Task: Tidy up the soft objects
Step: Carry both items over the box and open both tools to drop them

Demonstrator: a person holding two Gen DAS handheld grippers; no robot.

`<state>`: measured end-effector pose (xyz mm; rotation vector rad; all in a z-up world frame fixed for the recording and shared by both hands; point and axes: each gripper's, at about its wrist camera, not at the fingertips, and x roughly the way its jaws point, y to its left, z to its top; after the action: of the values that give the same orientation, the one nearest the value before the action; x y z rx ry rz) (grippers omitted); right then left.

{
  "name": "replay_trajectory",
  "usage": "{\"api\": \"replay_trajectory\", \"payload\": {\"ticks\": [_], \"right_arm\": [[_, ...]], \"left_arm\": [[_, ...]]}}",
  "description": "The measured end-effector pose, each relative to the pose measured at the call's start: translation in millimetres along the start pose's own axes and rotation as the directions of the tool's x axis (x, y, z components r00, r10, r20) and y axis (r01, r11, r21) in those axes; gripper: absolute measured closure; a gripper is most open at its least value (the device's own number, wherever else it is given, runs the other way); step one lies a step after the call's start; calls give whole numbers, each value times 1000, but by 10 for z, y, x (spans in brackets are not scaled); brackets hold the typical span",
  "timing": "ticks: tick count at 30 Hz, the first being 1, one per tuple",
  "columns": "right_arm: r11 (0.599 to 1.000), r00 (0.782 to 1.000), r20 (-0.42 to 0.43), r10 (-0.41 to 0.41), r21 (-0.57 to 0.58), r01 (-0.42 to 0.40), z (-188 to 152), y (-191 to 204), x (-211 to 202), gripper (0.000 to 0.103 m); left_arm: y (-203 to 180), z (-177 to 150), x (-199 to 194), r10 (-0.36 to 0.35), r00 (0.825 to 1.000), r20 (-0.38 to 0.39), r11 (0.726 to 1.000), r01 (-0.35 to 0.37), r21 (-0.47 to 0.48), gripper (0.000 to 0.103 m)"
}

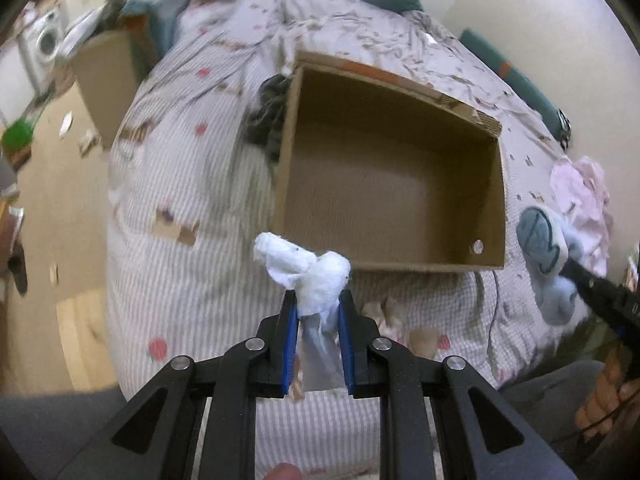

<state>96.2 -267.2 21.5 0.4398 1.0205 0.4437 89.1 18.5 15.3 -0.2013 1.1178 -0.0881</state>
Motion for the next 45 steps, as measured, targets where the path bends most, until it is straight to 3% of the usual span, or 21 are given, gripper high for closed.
{"api": "replay_trajectory", "payload": {"ticks": [10, 12, 14, 19, 28, 45], "right_arm": [[998, 998, 43, -48, -36, 49, 413, -57, 403, 91], [997, 997, 51, -63, -41, 65, 425, -102, 537, 91], [997, 996, 52, -71, -29, 72, 370, -162, 630, 91], [994, 994, 19, -104, -15, 105, 343, -235, 822, 91], [983, 985, -1, -174, -62, 173, 346, -219, 1009, 91], [984, 985, -29, -171, -64, 169, 289, -219, 1099, 90]], "left_arm": [[-381, 579, 409, 47, 998, 40, 990, -52, 132, 86], [-386, 612, 474, -3, 998, 67, 992, -5, 123, 86], [-397, 607, 548, -38, 996, 86, 992, 27, 122, 86], [-414, 540, 797, 34, 996, 87, 988, -47, 150, 86], [-387, 494, 869, 31, 995, 91, 987, -45, 151, 85], [-403, 477, 778, 21, 994, 108, 986, -38, 161, 83]]}}
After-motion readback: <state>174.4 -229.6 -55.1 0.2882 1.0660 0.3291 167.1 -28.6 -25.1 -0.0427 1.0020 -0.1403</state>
